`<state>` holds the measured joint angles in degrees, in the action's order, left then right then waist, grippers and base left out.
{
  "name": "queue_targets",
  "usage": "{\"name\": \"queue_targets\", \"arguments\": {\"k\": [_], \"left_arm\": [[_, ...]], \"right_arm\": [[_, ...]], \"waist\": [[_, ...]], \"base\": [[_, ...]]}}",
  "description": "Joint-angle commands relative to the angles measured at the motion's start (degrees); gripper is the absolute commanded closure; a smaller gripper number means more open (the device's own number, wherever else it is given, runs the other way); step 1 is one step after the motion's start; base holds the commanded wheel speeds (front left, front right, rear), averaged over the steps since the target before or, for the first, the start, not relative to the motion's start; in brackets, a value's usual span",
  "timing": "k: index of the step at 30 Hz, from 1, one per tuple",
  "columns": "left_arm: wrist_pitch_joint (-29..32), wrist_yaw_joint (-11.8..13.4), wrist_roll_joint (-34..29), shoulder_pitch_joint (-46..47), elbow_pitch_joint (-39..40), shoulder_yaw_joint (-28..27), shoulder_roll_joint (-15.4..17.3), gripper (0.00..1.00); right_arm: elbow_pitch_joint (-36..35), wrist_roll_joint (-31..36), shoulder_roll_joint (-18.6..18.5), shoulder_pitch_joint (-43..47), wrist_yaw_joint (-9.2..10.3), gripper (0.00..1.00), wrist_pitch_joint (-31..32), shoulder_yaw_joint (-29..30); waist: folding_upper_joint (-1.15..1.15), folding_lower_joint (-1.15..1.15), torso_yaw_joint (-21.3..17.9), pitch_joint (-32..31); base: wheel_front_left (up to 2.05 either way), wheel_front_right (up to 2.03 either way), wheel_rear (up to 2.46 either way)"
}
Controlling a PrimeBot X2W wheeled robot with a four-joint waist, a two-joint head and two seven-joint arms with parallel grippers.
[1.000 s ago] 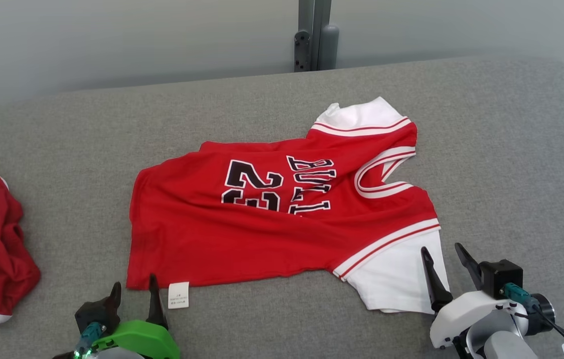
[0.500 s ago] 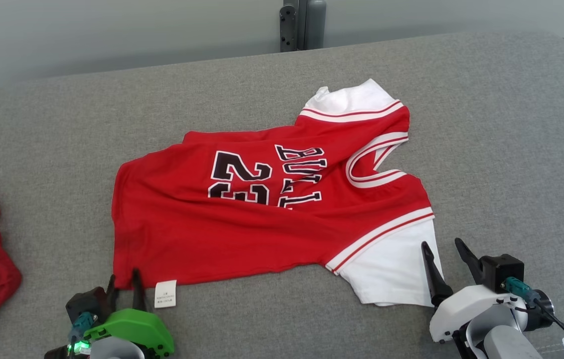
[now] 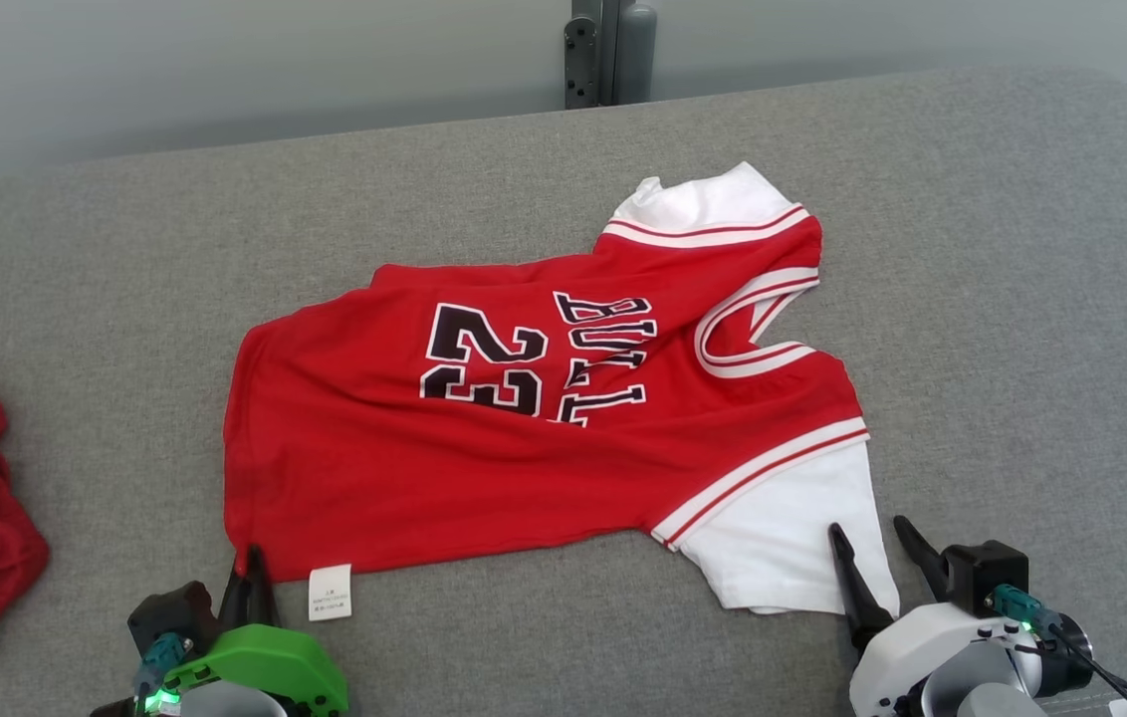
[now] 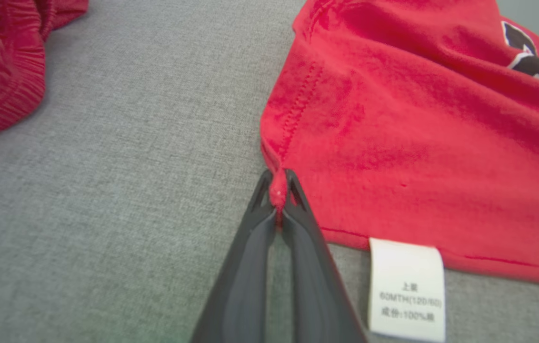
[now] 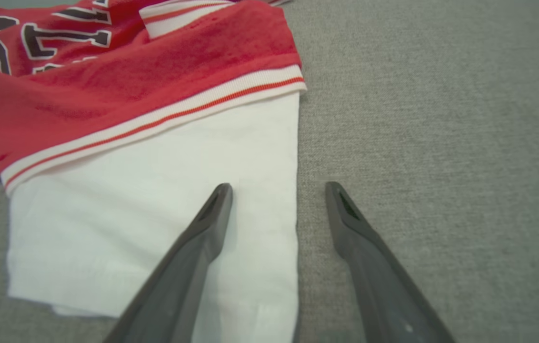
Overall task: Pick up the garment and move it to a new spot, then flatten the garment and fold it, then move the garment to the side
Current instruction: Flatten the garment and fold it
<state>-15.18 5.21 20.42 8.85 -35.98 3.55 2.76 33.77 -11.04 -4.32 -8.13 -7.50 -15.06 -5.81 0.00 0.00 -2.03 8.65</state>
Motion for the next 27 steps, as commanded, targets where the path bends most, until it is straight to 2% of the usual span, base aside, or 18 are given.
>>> {"name": "queue_targets", "arguments": {"k": [1, 9, 19, 20, 21, 22, 23, 25, 27], "left_arm": [[0.1, -0.1, -0.3, -0.3, 0.3, 0.1, 0.3, 1.0], [0.1, -0.1, -0.7, -0.3, 1.3, 1.2, 0.2, 1.0], [0.1, -0.2, -1.1, -0.8, 1.6, 1.0, 0.2, 1.0], [0.1, -0.2, -1.2, -0.7, 1.6, 1.1, 0.2, 1.0], [0.1, -0.2, -1.2, -0.6, 1.7, 1.2, 0.2, 1.0], [0.1, -0.2, -1.2, -0.5, 1.7, 1.3, 0.2, 1.0], [0.1, -0.2, -1.2, -0.5, 1.8, 1.3, 0.2, 1.0], [0.1, -0.3, -1.1, -0.6, 2.0, 1.2, 0.2, 1.0], [0.1, -0.4, -1.4, -0.7, 3.1, 0.6, 0.2, 1.0]], "right_arm": [[0.4, -0.8, -0.3, 0.9, 0.02, 0.0, -0.2, -0.4], [-0.7, -1.7, -0.9, 4.0, 0.01, 0.0, 0.0, -3.5], [-1.0, -3.5, -1.5, 6.8, 0.02, 0.0, 0.0, -4.7], [-0.5, -3.7, -1.5, 7.0, 0.02, 0.19, 0.0, -4.9], [-0.2, -3.9, -1.5, 7.2, 0.02, 0.57, 0.0, -5.0], [0.3, -4.3, -1.5, 7.5, 0.02, 0.9, 0.2, -5.2], [0.8, -5.2, -1.4, 7.7, 0.02, 1.0, 0.2, -5.1], [1.2, -6.8, -1.2, 7.4, 0.02, 1.0, 0.3, -4.2], [-1.7, -8.2, -1.8, 5.3, 0.05, 1.0, 0.1, -3.8]], "waist": [[0.0, 0.0, -0.1, 0.1], [0.0, 0.0, -0.3, -0.4], [0.0, 0.0, -1.3, -1.1], [0.0, 0.0, -1.2, -1.1], [0.0, 0.0, -1.1, -1.1], [0.0, 0.0, -1.0, -1.1], [0.0, 0.0, -1.0, -1.1], [0.0, 0.0, -0.8, -1.2], [0.0, 0.0, -0.8, -1.4]], "base": [[0.0, 0.0, 0.0], [0.0, 0.0, 0.0], [0.0, 0.0, 0.0], [0.0, 0.0, 0.0], [0.0, 0.0, 0.0], [0.0, 0.0, 0.0], [0.0, 0.0, 0.0], [0.0, 0.0, 0.0], [0.0, 0.0, 0.0]]}}
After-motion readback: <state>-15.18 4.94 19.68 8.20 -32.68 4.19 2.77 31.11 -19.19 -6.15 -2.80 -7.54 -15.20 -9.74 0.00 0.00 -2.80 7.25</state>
